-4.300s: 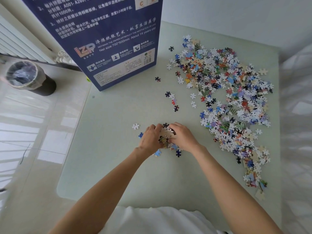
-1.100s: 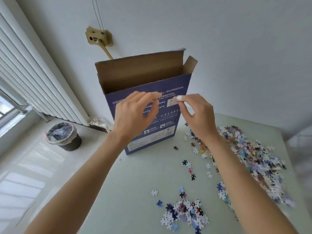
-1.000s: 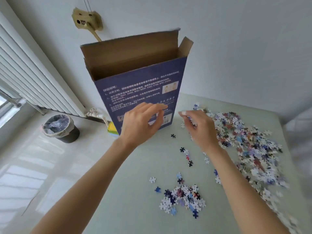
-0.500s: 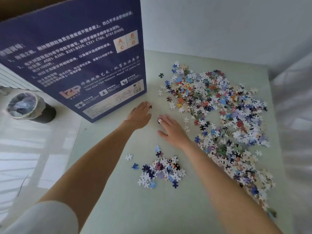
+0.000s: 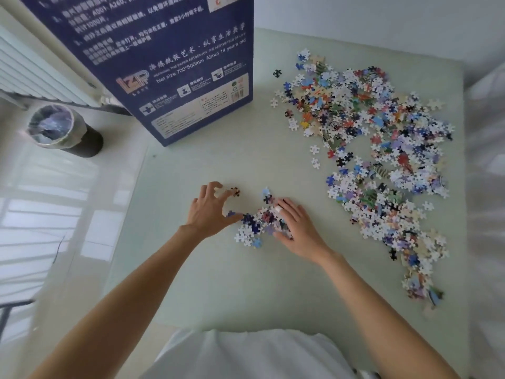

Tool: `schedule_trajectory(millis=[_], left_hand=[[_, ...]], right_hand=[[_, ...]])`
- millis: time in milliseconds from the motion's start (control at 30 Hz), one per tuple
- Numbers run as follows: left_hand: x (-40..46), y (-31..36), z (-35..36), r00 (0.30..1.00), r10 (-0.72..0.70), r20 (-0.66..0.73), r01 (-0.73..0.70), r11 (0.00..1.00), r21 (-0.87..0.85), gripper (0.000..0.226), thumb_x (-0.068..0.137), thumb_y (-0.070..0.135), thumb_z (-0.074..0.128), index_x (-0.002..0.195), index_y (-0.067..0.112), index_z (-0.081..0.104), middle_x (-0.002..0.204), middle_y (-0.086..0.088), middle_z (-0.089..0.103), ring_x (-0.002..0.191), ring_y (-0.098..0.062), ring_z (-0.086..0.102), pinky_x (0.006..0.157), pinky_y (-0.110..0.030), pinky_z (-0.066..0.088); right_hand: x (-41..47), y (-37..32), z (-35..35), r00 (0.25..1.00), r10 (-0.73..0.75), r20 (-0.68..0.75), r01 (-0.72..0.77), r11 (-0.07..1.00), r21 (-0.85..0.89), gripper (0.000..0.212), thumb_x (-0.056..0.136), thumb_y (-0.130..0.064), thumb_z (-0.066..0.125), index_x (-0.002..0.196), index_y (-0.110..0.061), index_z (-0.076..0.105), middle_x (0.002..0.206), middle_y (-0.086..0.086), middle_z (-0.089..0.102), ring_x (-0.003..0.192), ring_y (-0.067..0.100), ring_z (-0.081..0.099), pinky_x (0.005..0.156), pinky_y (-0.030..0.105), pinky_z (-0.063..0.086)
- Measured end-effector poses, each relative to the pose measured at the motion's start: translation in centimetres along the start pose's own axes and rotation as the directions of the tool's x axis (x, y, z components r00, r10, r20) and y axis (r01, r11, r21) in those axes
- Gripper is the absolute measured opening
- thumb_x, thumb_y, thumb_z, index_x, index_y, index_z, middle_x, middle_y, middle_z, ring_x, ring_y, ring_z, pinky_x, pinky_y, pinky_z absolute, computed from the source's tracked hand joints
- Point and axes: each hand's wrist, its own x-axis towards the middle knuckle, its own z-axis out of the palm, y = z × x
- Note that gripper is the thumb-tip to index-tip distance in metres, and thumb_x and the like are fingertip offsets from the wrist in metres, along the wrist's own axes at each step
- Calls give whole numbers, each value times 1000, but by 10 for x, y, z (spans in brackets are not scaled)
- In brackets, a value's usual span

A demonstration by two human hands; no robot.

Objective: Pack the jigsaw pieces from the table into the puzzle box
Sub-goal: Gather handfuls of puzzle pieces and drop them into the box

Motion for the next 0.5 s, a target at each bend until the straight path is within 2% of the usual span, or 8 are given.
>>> schedule_trajectory(millis=[67, 133, 200, 267, 300, 400, 500], left_hand=[[-16, 5, 9, 998, -25, 52, 26, 999, -33, 89, 64, 66, 68, 137, 28, 36, 138, -2, 28, 125, -22, 30, 94, -40, 45], [-28, 11, 17, 997, -17, 82, 18, 1000, -18, 104, 56, 66, 74, 140, 24, 29, 138, -3, 26, 124, -22, 29, 95, -37, 44], [-34, 19, 25, 996, -5, 90, 6, 1000, -9, 117, 53, 64, 77, 145, 22, 18, 139, -4, 24, 125, -23, 27, 100, -37, 40], [-35, 28, 32, 996, 7, 86, -4, 999, -33, 123, 56, 57, 80, 148, 19, 8, 140, -5, 24, 124, -24, 27, 103, -35, 37], [-36, 32, 36, 997, 10, 77, -6, 999, -49, 123, 58, 53, 80, 148, 17, 5, 141, -6, 24, 124, -24, 27, 104, -34, 35], [-35, 38, 42, 999, 13, 53, -6, 991, -134, 116, 66, 42, 80, 149, 14, 5, 142, -7, 24, 125, -26, 27, 106, -32, 31], [-35, 32, 45, 1000, 21, 23, -15, 969, -246, 101, 69, 34, 79, 148, 17, 18, 142, -6, 29, 124, -25, 30, 104, -30, 31]], right_hand=[[-16, -7, 5, 999, -2, -52, 5, 998, 61, 62, 88, -37, 48, 143, -13, 31, 152, -2, 24, 142, 13, 14, 116, 39, 16], [-31, -8, 3, 981, 80, -175, -68, 995, 74, 68, 80, -21, 65, 140, -13, 35, 148, 2, 32, 138, 18, 25, 111, 40, 27], [-43, -8, -4, 925, 273, -263, -266, 962, 65, 77, 75, -16, 73, 140, -9, 32, 142, 9, 35, 129, 28, 33, 104, 39, 34], [-47, -12, -8, 830, 518, -206, -504, 856, 118, 88, 76, -19, 74, 145, -9, 21, 136, 14, 30, 121, 33, 33, 99, 36, 34], [-46, -17, -6, 803, 574, -160, -559, 818, 134, 89, 76, -17, 73, 146, -9, 17, 134, 15, 28, 119, 33, 33, 97, 34, 35], [-27, -40, 7, 834, 531, -153, -514, 847, 136, 72, 79, -4, 66, 139, -7, 28, 129, 14, 30, 115, 31, 39, 92, 31, 38], [-10, -67, 16, 881, 443, -164, -431, 896, 106, 55, 80, 2, 60, 130, -5, 38, 128, 14, 33, 114, 32, 40, 92, 30, 38]])
